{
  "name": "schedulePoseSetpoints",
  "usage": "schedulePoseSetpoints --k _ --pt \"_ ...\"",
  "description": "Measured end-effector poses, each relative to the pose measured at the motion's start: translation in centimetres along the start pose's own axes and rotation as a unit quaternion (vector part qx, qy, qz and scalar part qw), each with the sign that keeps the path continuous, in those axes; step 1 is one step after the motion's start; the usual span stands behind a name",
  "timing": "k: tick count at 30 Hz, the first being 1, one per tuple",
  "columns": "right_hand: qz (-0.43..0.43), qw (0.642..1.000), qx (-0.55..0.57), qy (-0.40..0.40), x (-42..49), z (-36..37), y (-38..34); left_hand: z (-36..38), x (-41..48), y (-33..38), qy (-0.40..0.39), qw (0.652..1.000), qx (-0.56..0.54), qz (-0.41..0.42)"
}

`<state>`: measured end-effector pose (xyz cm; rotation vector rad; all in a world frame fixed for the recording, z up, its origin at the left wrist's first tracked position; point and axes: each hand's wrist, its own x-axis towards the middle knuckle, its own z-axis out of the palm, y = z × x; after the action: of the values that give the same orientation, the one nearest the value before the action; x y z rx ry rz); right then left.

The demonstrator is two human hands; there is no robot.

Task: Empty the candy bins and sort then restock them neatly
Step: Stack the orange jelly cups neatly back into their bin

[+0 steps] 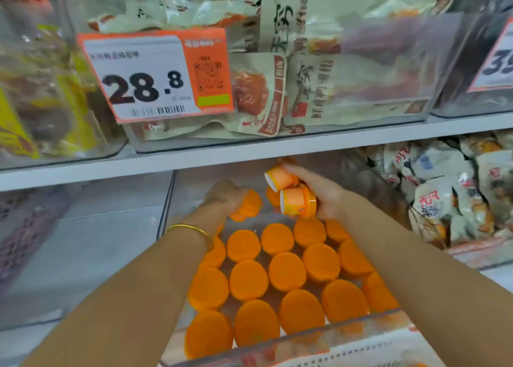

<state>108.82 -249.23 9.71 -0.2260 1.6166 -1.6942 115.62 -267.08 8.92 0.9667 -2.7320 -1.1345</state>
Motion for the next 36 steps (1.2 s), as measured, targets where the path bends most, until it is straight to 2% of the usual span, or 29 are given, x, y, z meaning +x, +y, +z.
schedulePoseSetpoints --k 3,10,13,17,21,24,27,32,34,36 --pt "0.024 0.999 -0.035 -0.013 1.0 0.0 0.1 0.4 0.8 -0.6 -0.018 0.993 0.110 0.030" --pt "0.063 0.993 -0.103 -0.010 1.6 0.6 0.1 0.9 -0.3 -1.2 0.034 0.955 0.278 0.097" --pt "0.102 0.987 -0.126 -0.004 1.6 0.8 -0.4 0.9 -1.0 -1.1 0.033 0.949 0.292 0.114" --pt "0.132 0.979 -0.154 0.022 1.6 0.7 -0.4 1.1 -1.6 -1.3 -0.060 0.938 0.319 0.119" --pt "0.130 0.971 -0.190 0.057 1.1 0.1 -1.1 1.0 -1.9 -1.1 -0.005 0.924 0.363 0.119" --pt "0.109 0.963 -0.238 0.072 0.3 -0.6 -1.8 1.7 -1.9 -0.6 0.036 0.931 0.317 0.178" --pt "0.102 0.954 -0.274 0.069 -0.4 -1.4 -2.4 3.1 -1.9 0.8 -0.008 0.936 0.271 0.223" --pt "0.058 0.950 -0.279 0.128 -0.8 -3.0 -2.7 5.5 -1.0 1.7 -0.065 0.937 0.259 0.224" --pt "0.015 0.925 -0.340 0.168 -0.5 -3.6 -2.8 6.0 -0.9 1.6 -0.056 0.945 0.238 0.215" --pt "-0.016 0.870 -0.460 0.174 -0.3 -3.7 -3.0 6.0 -0.9 1.5 -0.045 0.954 0.213 0.206"
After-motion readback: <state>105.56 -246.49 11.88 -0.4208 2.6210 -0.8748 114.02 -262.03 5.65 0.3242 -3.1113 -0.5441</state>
